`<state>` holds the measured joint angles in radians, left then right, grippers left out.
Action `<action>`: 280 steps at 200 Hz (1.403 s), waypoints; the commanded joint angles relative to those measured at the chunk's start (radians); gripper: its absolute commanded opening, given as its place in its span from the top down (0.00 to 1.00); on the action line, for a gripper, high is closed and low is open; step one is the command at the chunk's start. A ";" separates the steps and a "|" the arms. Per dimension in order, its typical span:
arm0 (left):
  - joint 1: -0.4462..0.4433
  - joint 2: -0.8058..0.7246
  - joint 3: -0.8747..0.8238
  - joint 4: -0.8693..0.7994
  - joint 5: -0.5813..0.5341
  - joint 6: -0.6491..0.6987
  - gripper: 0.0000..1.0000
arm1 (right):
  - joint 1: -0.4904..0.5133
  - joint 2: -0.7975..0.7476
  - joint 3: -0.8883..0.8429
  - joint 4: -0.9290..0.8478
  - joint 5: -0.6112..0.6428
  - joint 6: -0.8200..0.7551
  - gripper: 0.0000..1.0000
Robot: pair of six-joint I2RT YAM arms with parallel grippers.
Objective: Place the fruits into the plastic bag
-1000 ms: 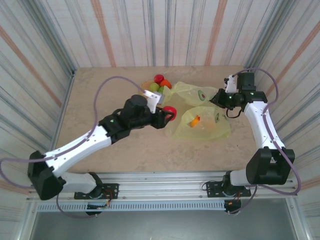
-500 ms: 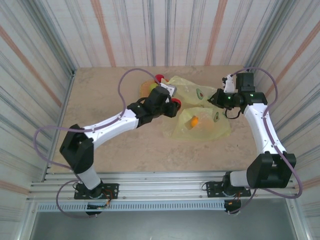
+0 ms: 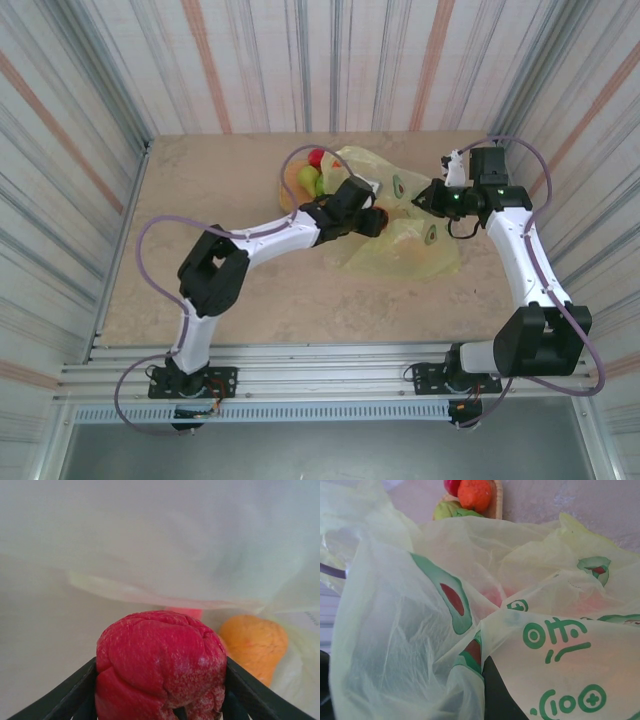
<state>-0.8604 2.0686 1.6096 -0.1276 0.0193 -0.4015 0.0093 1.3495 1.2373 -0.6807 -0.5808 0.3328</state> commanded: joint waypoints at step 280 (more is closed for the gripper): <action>0.120 -0.776 -0.622 0.155 0.161 0.072 0.20 | -0.086 -0.009 -0.018 -0.024 0.017 -0.018 1.00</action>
<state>-0.7921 1.3647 1.0153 0.0055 0.2165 -0.3431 -0.0643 1.3491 1.2087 -0.6853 -0.5762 0.3313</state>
